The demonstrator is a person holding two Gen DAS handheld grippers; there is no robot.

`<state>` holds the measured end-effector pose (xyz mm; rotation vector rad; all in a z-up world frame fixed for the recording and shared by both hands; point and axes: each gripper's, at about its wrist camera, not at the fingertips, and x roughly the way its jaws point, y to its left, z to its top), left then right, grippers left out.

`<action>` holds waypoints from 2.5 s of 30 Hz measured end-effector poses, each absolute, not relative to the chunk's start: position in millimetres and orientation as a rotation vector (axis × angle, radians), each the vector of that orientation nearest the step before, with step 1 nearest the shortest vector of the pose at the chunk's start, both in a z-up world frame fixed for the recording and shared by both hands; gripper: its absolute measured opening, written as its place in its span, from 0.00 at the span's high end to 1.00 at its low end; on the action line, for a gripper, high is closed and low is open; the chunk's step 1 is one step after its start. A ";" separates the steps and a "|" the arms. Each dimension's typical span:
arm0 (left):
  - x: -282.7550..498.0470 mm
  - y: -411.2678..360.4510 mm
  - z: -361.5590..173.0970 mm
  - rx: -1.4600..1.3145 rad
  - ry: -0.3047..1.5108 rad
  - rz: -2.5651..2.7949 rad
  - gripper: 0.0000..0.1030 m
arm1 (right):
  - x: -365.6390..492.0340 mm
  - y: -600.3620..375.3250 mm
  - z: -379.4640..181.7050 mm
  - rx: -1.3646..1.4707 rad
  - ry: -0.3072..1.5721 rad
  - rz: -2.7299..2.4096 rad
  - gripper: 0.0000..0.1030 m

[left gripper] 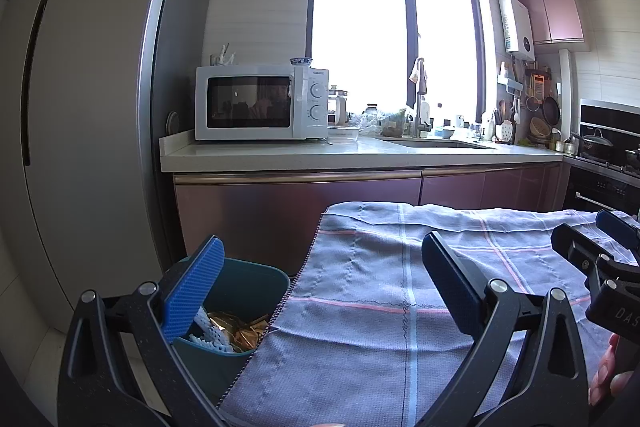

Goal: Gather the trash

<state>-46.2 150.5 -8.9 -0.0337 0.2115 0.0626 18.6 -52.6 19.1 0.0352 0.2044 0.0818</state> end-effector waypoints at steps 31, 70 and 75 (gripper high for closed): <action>-38.2 145.3 -11.3 -0.031 0.224 0.049 0.05 | 18.2 -52.5 21.7 0.035 0.207 0.080 0.06; -27.7 137.5 -12.6 -0.026 0.236 0.037 0.05 | 23.2 -63.5 18.3 0.045 0.218 0.069 0.06; -24.6 135.4 -13.5 -0.024 0.236 0.035 0.05 | 24.7 -67.0 18.0 0.051 0.218 0.063 0.06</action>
